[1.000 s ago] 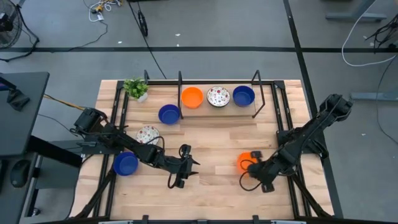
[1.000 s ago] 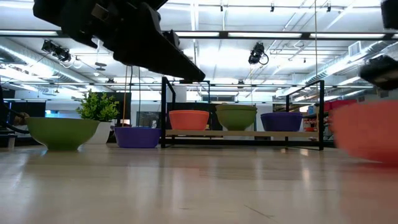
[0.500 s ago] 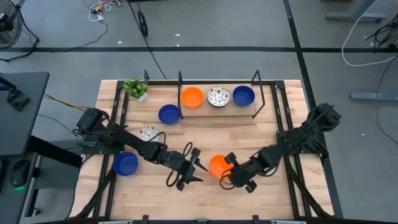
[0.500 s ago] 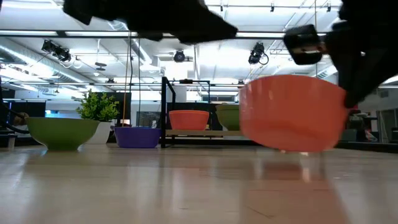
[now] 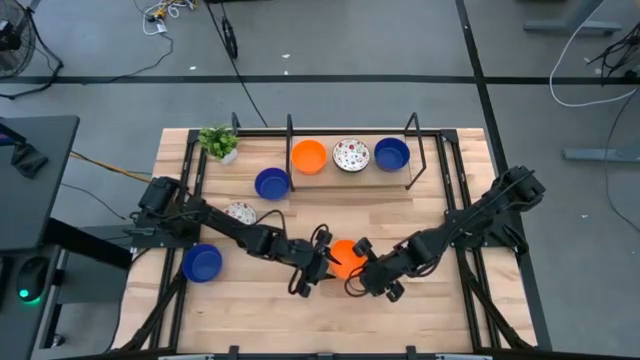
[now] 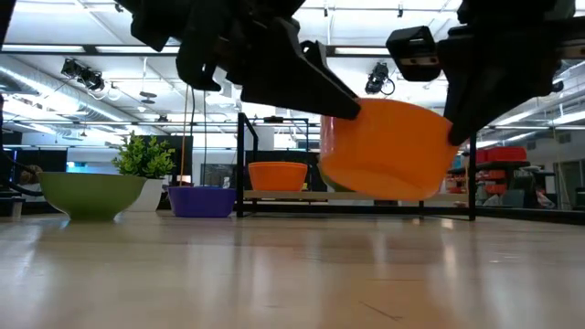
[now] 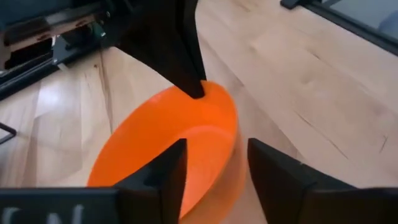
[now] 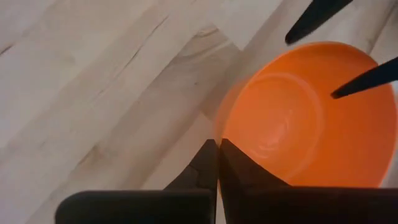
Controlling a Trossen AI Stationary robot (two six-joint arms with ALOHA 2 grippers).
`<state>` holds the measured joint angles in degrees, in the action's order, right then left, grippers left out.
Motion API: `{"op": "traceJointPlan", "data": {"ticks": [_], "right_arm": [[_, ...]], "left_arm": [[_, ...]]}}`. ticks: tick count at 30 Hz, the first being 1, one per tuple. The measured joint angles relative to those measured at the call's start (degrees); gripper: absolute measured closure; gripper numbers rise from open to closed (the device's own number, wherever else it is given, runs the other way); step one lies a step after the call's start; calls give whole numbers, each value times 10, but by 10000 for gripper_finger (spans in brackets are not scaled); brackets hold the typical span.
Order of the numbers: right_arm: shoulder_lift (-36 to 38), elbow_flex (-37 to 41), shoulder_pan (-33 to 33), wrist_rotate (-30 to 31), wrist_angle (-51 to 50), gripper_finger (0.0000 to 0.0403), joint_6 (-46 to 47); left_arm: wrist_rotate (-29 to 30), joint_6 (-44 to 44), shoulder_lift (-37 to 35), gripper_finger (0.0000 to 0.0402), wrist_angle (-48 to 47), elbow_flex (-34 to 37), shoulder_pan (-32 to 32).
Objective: Pick & Place Mini bowls
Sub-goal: Stack the orange bowl on top of the orange bowl on the shelf
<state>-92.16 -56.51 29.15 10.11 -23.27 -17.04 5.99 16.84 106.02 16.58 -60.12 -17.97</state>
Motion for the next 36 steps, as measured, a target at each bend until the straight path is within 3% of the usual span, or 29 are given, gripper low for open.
{"op": "traceJointPlan", "data": {"ticks": [15, 25, 33, 36], "right_arm": [[0, 0, -3, 3, 8, 398, -4], [0, 0, -2, 8, 53, 379, 0], [4, -2, 8, 37, 201, 303, -13], [16, -2, 28, 50, 201, 290, 14]], "left_arm": [[-33, -12, 0, 387, -12, 0, 5], [-43, -10, 0, 397, -40, 0, 4], [24, -12, 0, 397, -62, 0, 4], [69, -16, 0, 398, -73, 0, -1]]}}
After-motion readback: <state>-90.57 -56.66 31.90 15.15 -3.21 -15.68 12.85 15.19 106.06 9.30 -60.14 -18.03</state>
